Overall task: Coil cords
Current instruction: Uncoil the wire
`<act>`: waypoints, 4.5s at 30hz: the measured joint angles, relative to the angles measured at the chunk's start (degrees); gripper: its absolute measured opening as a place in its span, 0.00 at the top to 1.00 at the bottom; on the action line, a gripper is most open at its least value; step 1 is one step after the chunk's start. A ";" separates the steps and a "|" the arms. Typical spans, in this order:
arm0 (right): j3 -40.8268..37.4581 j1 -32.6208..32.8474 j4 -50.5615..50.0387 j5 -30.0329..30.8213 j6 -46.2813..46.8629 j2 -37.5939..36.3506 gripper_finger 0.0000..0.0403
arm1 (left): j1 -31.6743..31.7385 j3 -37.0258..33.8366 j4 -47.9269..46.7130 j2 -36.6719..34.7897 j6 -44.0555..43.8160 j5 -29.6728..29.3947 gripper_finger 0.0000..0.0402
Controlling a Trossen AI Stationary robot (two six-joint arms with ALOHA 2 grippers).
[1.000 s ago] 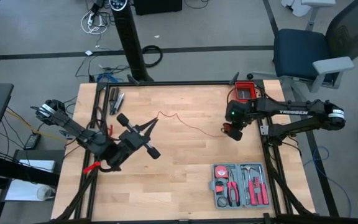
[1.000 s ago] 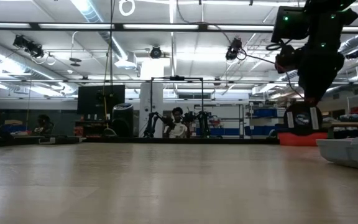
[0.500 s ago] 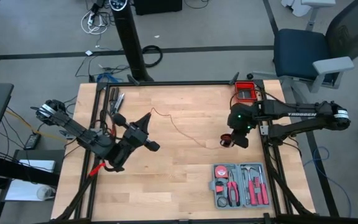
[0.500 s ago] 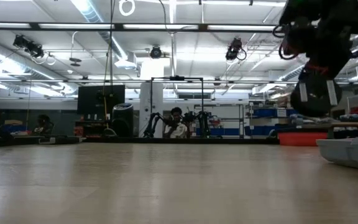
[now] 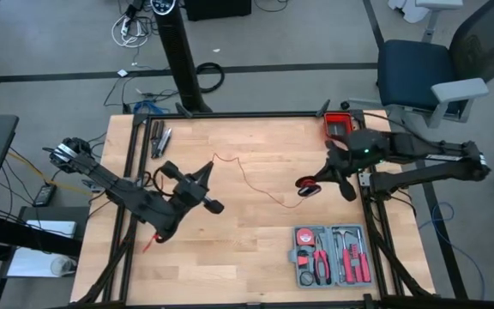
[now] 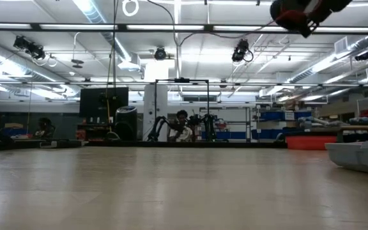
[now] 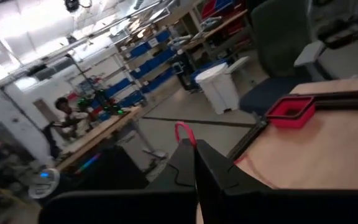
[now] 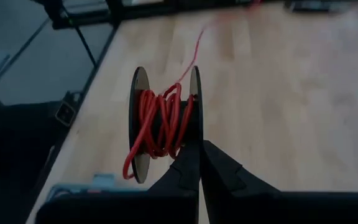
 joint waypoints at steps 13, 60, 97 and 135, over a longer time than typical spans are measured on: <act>1.55 -2.37 7.71 9.91 -3.66 -1.33 0.99 | 3.72 0.00 -18.52 0.00 -29.31 20.97 1.00; -5.42 2.00 41.38 26.43 -4.18 9.83 1.00 | 14.29 1.51 -7.48 8.69 -32.32 45.91 0.66; -7.64 10.90 72.40 36.99 -15.42 26.30 1.00 | 17.16 1.49 -4.97 12.52 -36.20 48.64 0.99; -7.64 15.47 43.38 37.03 -11.13 3.84 0.99 | 14.84 7.32 -30.01 5.60 -32.03 35.92 1.00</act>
